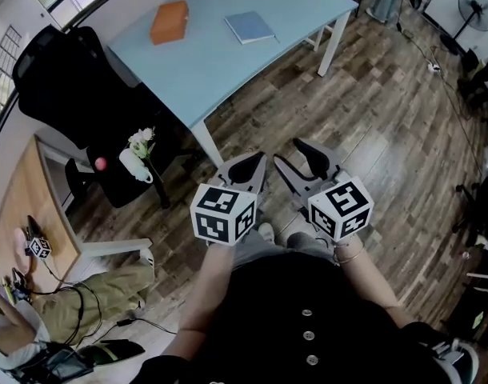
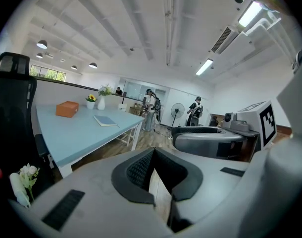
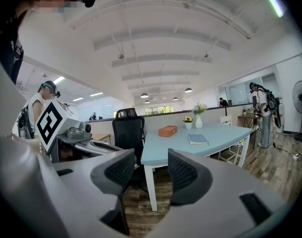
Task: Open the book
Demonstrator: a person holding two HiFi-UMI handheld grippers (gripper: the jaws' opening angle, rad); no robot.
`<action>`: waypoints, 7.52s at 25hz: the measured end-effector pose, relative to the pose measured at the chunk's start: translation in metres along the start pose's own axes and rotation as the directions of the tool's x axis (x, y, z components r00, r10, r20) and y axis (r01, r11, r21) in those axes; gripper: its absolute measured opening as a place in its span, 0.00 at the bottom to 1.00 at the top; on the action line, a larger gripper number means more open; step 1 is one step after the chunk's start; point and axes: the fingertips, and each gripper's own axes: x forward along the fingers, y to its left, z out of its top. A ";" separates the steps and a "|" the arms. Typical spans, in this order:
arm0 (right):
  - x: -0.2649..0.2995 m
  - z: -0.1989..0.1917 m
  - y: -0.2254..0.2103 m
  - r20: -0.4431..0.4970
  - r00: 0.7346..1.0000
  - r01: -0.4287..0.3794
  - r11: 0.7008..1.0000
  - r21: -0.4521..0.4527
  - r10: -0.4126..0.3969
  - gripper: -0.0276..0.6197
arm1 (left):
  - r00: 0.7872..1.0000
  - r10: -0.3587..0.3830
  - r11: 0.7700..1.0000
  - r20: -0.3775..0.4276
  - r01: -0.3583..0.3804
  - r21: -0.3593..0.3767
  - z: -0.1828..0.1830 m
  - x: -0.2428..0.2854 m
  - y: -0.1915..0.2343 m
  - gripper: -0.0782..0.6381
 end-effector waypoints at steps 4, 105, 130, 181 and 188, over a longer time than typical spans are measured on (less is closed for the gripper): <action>0.014 0.002 -0.004 -0.013 1.000 0.009 1.000 0.016 -0.009 0.34 | 1.000 -0.001 1.000 -0.012 0.001 -0.006 0.000 0.001 0.015 0.13; 0.372 0.091 -0.265 -0.150 0.975 -0.173 0.984 -0.035 0.166 0.24 | 0.982 0.182 0.966 0.057 -0.168 -0.194 0.169 0.246 0.344 0.13; 0.394 0.065 -0.278 -0.300 0.937 -0.219 0.969 -0.113 0.176 0.21 | 0.992 0.115 0.961 -0.048 -0.124 -0.246 0.130 0.285 0.335 0.13; 0.456 -0.041 -0.291 -0.598 0.789 -0.401 0.858 -0.322 0.145 0.18 | 0.969 0.244 0.909 -0.046 -0.245 -0.337 0.095 0.299 0.372 0.13; 0.461 -0.054 -0.290 -0.628 0.770 -0.415 0.836 -0.359 0.113 0.17 | 0.974 0.222 0.902 -0.039 -0.220 -0.372 0.093 0.299 0.375 0.13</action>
